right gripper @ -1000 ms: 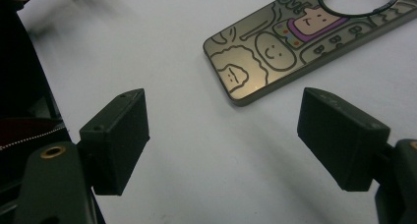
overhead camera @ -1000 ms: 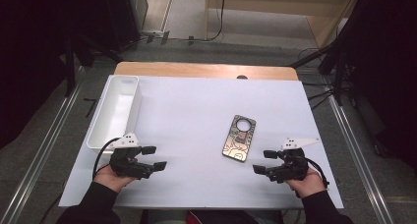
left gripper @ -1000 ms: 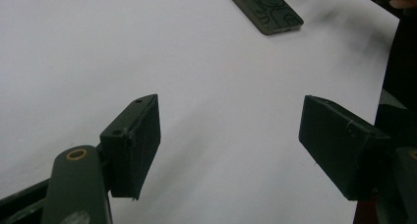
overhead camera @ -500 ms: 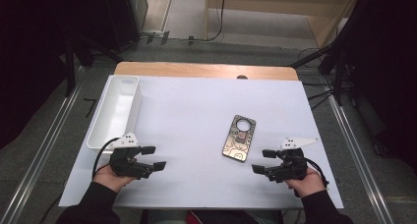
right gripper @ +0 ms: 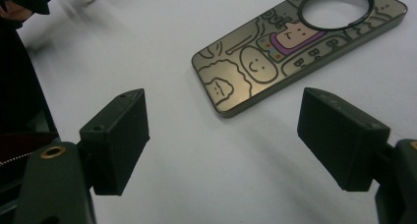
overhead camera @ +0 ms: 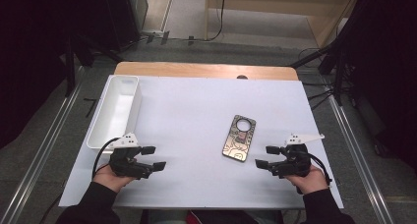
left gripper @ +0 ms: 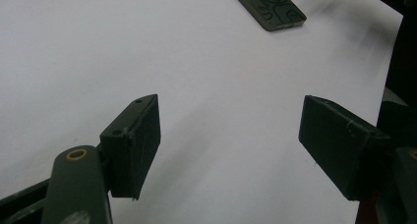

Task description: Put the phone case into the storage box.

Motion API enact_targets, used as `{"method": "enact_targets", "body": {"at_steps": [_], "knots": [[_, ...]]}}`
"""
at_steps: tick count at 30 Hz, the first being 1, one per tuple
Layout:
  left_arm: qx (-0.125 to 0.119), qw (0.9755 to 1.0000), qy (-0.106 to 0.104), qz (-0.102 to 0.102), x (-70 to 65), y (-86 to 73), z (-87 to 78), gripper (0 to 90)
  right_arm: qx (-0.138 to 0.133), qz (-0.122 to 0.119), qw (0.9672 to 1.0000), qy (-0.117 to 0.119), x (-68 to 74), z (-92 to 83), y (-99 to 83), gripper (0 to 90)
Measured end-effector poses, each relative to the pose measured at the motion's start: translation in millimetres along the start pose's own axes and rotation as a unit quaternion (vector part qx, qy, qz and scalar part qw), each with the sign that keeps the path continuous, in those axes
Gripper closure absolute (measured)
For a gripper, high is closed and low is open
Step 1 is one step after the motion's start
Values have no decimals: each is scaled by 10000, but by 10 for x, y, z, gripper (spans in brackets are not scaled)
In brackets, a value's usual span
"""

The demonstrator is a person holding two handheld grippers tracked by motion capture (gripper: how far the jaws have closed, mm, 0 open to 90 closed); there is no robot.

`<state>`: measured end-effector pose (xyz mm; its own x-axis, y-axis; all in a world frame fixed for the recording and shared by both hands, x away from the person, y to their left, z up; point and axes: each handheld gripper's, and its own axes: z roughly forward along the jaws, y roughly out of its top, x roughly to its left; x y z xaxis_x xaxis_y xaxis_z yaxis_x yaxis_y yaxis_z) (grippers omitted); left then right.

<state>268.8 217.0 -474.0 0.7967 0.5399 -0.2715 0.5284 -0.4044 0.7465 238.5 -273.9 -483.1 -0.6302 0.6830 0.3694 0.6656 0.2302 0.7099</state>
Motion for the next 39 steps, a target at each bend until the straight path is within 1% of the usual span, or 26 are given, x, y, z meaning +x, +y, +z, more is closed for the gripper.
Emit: {"method": "enact_targets", "body": {"at_steps": [5, 9, 10, 12, 13, 14, 15, 19, 24, 28, 32, 39], "knots": [[-6, 10000, 3, -13, 0, -1, 1, 236, 21, 11, 9999, -130, -40, -16, 35, 186], [1, 10000, 6, -10, -1, -1, 1, 236, 54, 56, 9999, -150, -67, -20, 48, 186], [1, 10000, 1, -3, -1, 0, 2, 236, 65, 52, 9998, -185, -77, -18, 56, 186], [5, 10000, -4, 2, 1, 1, 3, 236, 42, 85, 9998, -201, -86, -12, 68, 183], [4, 10000, -13, 8, 2, 2, 3, 236, 18, 87, 9996, -260, -93, -10, 75, 183], [4, 10000, -13, 8, 2, 2, 3, 236, 18, 87, 9996, -260, -93, -10, 75, 183], [1, 10000, -18, 18, 0, 4, 3, 236, -2, 132, 9995, -303, -106, -11, 97, 183], [-12, 10000, -27, 39, -5, 10, 1, 236, -90, 168, 9993, -316, -138, -21, 132, 183], [-12, 10000, -27, 15, -3, 8, 5, 236, -123, 100, 9994, -314, -157, -19, 176, 183], [-16, 10000, -23, 7, -5, 7, 8, 236, -176, 39, 9992, -352, -181, -20, 261, 183], [-9, 10000, -15, 7, -3, 7, 8, 236, -227, 29, 9991, -350, -206, -21, 316, 183], [-10, 10000, -26, 17, -2, 6, 5, 236, -195, 2, 9991, -375, -251, 10, 392, 183]]}}
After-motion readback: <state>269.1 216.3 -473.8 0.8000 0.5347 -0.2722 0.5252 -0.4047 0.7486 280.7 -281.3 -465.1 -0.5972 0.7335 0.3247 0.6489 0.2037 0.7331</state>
